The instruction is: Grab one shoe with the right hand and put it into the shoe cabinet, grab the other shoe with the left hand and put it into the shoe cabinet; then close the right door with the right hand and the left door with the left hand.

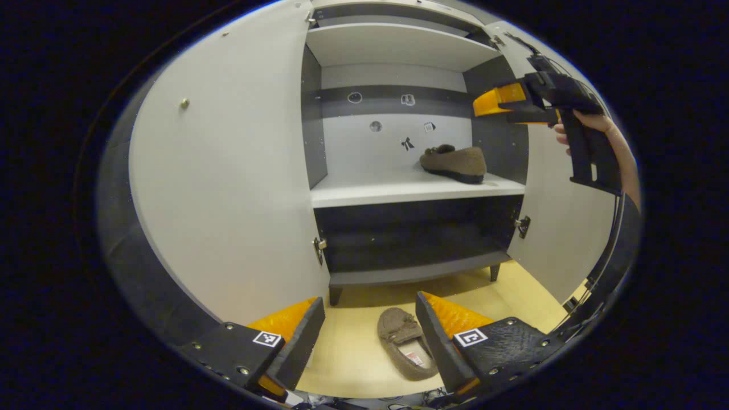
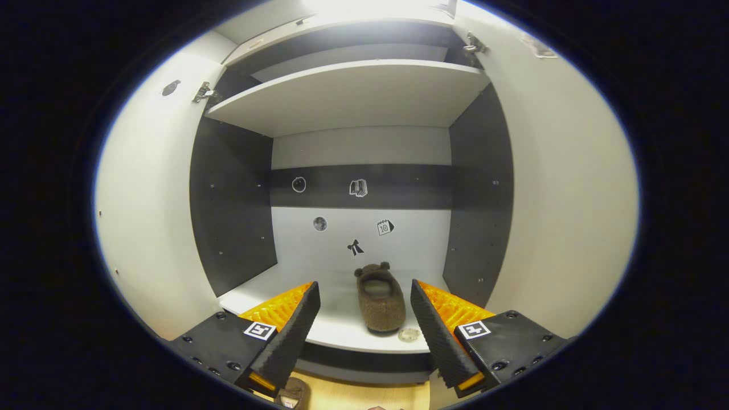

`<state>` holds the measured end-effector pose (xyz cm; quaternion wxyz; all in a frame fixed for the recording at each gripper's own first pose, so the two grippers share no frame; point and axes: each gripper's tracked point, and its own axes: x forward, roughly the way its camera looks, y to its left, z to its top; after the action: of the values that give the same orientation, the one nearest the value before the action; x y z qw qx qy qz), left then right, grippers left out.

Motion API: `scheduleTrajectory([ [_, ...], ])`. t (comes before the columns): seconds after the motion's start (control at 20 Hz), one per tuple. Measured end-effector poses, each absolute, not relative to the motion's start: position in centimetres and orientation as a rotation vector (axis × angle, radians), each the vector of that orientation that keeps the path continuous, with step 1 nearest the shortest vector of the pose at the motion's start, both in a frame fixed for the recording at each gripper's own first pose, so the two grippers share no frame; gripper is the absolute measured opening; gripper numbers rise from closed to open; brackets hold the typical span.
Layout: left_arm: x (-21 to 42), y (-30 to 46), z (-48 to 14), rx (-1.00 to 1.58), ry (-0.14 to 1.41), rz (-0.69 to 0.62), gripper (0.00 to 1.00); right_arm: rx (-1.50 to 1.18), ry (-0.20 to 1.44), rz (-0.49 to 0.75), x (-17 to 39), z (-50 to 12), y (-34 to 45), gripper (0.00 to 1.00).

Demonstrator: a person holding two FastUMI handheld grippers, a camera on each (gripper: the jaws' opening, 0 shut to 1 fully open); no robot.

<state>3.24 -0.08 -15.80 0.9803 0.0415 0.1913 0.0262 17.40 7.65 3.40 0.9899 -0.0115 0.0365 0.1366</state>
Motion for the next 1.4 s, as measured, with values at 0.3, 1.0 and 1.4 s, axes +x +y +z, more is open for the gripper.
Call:
scheduleTrajectory([
  [0.3,3.6,-1.9,-23.8,0.132,0.526,-0.052,0.93,-0.034,0.096,0.252,10.4,-1.1,6.0,1.0],
  [1.0,6.3,-1.6,-37.4,0.174,0.803,-0.119,0.99,-0.106,0.214,0.108,-1.8,-8.3,-0.2,1.0],
  [1.4,6.7,-2.9,-40.1,0.016,0.864,-0.143,0.59,-0.058,0.302,-0.197,-8.5,-9.6,-10.8,0.99],
])
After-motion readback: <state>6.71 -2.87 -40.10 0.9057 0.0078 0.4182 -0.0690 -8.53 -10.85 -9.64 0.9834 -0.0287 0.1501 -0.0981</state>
